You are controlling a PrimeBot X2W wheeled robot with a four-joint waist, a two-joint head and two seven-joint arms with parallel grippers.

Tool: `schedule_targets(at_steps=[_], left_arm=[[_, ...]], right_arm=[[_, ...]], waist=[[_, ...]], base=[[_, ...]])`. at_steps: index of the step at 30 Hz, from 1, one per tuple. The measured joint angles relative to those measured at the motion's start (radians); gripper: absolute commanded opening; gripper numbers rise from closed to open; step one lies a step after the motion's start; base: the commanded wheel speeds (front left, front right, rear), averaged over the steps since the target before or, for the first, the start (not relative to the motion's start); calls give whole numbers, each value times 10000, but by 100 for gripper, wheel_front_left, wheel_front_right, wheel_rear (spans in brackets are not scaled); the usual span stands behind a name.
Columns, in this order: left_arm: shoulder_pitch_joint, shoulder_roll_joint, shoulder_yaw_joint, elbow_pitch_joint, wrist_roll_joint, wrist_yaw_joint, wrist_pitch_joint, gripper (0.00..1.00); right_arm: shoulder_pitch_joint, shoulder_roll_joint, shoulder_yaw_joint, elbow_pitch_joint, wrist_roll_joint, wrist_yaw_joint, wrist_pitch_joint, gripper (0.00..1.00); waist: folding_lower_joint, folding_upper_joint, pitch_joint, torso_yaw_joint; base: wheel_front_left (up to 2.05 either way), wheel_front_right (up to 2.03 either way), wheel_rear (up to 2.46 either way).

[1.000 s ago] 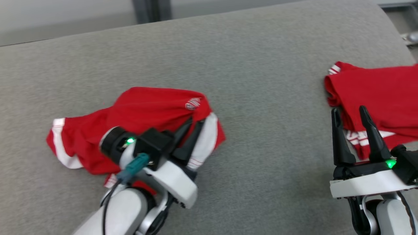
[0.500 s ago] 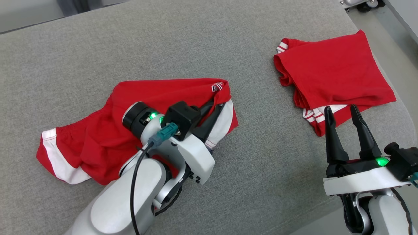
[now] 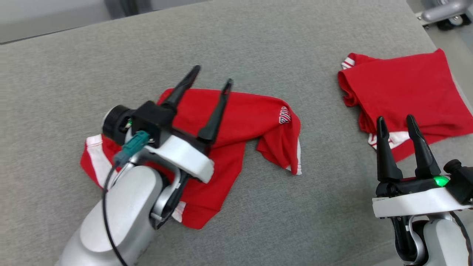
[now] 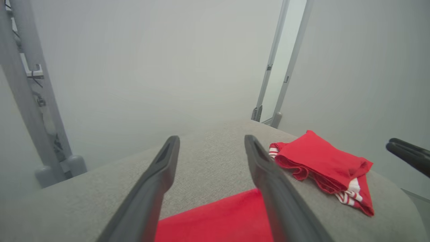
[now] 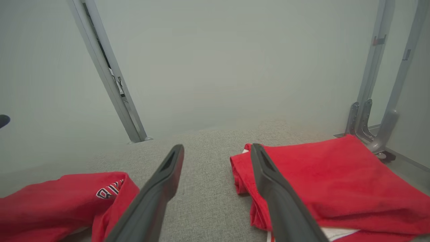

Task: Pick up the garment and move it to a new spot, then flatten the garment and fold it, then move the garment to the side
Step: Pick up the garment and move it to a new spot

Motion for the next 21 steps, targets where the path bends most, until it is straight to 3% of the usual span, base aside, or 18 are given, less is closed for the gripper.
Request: schedule_targets(at_steps=[9, 21], left_arm=[[966, 953, 1490, 0, -303, 708, -1085, 100], [2906, 2042, 2913, -842, -240, 761, -1459, 100]], right_arm=[[81, 12, 111, -2, -625, 0, -25, 100], [525, 15, 662, -184, -1488, 0, 382, 100]], waist=[[0, 0, -509, 1040], [1, 0, -1349, 2016]], base=[[0, 0, 0], [0, 0, 0]])
